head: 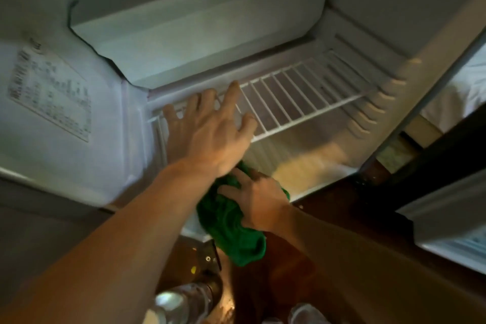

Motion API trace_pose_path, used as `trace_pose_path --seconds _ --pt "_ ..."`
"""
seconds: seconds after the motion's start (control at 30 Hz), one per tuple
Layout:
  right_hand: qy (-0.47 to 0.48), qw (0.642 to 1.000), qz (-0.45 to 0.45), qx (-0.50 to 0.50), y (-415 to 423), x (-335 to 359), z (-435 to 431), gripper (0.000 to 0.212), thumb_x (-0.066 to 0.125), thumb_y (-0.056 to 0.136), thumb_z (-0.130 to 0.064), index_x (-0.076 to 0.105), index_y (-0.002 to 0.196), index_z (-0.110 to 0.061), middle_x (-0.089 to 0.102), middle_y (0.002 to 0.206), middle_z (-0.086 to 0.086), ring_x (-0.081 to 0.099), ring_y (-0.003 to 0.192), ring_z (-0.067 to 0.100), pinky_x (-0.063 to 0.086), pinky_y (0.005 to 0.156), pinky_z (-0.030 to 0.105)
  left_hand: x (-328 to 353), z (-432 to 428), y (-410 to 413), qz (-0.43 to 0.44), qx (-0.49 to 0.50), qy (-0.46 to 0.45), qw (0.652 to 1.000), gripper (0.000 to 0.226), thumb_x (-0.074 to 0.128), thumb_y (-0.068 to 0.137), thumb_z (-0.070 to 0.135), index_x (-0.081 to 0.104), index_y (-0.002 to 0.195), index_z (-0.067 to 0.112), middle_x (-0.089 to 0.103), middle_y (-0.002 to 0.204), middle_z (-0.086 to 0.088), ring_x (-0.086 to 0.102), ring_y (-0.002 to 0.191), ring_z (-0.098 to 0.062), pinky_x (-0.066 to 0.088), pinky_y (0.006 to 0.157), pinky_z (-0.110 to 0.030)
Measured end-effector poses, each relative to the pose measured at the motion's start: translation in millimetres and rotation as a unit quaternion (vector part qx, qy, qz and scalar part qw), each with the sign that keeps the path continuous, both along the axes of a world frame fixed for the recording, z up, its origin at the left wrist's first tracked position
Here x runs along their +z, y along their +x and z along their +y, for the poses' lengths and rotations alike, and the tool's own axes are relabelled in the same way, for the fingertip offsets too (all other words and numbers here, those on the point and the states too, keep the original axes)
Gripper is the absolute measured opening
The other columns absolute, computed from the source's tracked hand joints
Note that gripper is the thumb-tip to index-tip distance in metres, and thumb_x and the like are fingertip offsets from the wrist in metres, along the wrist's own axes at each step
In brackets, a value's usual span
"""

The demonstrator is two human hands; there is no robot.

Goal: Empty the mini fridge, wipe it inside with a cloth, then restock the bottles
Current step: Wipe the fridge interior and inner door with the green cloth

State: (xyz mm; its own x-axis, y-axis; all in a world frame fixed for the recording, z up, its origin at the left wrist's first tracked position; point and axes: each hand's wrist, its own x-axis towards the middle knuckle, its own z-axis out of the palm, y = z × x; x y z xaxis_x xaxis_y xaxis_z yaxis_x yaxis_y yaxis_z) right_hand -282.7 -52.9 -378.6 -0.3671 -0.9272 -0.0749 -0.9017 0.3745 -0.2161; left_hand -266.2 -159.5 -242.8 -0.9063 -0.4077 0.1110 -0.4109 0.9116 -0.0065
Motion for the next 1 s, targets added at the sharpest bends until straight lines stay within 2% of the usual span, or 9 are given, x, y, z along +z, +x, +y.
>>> trace_pose_path --seconds 0.07,0.17,0.27,0.37,0.53,0.7,0.77,0.87,1.0 --pt "0.004 1.000 0.026 0.017 -19 -10 36 0.061 0.068 0.073 -0.044 0.052 0.130 -0.036 0.051 0.136 0.014 0.062 0.099 0.040 0.057 0.073 0.043 0 0 1 0.008 0.004 -0.016 1.000 0.071 0.017 0.084 0.059 0.022 0.150 0.035 0.045 0.140 -0.004 0.041 0.128 -0.028 0.029 0.103 -0.058" --pt "-0.037 0.992 0.067 -0.105 -68 -15 85 0.055 0.067 0.074 -0.040 0.050 0.126 -0.031 0.056 0.126 0.021 0.064 0.087 0.043 0.057 0.069 0.045 0 1 0 0.006 0.009 -0.009 1.000 0.071 0.017 0.083 0.058 0.023 0.150 0.036 0.045 0.140 -0.004 0.040 0.129 -0.027 0.027 0.104 -0.058" --pt "0.013 0.956 0.074 -0.282 -86 -6 98 0.062 0.067 0.077 -0.035 0.047 0.135 -0.030 0.043 0.136 0.017 0.058 0.099 0.045 0.051 0.078 0.046 -2 1 -1 0.012 0.012 -0.002 1.000 0.070 0.016 0.084 0.057 0.022 0.150 0.036 0.045 0.140 -0.002 0.038 0.130 -0.025 0.026 0.105 -0.059" --pt "0.019 0.930 0.064 -0.361 -61 -3 78 0.067 0.064 0.077 -0.032 0.040 0.140 -0.028 0.035 0.141 0.014 0.051 0.109 0.040 0.049 0.078 0.038 -3 0 -1 0.013 0.012 -0.006 1.000 0.069 0.017 0.085 0.056 0.021 0.150 0.035 0.044 0.140 -0.003 0.037 0.130 -0.025 0.024 0.106 -0.060" --pt "0.047 0.958 0.010 -0.283 -29 2 47 0.075 0.064 0.079 -0.040 0.027 0.144 -0.034 0.022 0.148 0.012 0.045 0.118 0.038 0.049 0.089 0.041 0 2 -2 -0.002 0.006 -0.015 1.000 0.069 0.017 0.085 0.056 0.020 0.151 0.035 0.044 0.141 -0.003 0.037 0.130 -0.026 0.025 0.105 -0.061" --pt "0.029 0.991 0.019 -0.130 -25 -6 17 0.071 0.065 0.075 -0.035 0.037 0.140 -0.033 0.030 0.148 0.015 0.050 0.112 0.042 0.052 0.084 0.045 0 -1 0 -0.011 0.008 -0.019 1.000 0.066 0.019 0.089 0.056 0.015 0.152 0.036 0.041 0.143 -0.002 0.036 0.132 -0.025 0.025 0.106 -0.060" --pt "0.009 0.990 0.033 -0.134 -46 -8 7 0.069 0.065 0.073 -0.037 0.043 0.137 -0.031 0.039 0.142 0.016 0.056 0.104 0.044 0.055 0.077 0.046 2 0 -1 -0.012 0.008 -0.011 1.000 0.069 0.015 0.086 0.057 0.014 0.152 0.036 0.041 0.144 -0.001 0.035 0.133 -0.024 0.024 0.106 -0.060" --pt "0.057 0.980 0.037 -0.185 -65 -6 -29 0.061 0.055 0.088 -0.042 0.036 0.143 -0.022 0.039 0.145 0.014 0.047 0.122 0.040 0.046 0.094 0.044 1 0 -1 -0.008 0.015 -0.008 1.000 0.070 0.014 0.084 0.057 0.013 0.152 0.037 0.039 0.144 0.001 0.033 0.134 -0.022 0.023 0.107 -0.060" --pt "0.066 0.979 0.030 -0.190 -72 -1 -46 0.062 0.048 0.093 -0.047 0.031 0.146 -0.020 0.039 0.148 0.013 0.044 0.127 0.037 0.043 0.097 0.044 -2 -1 -2 -0.009 0.010 -0.008 1.000 0.066 0.015 0.089 0.057 0.010 0.152 0.038 0.037 0.146 0.002 0.030 0.136 -0.021 0.022 0.108 -0.058"
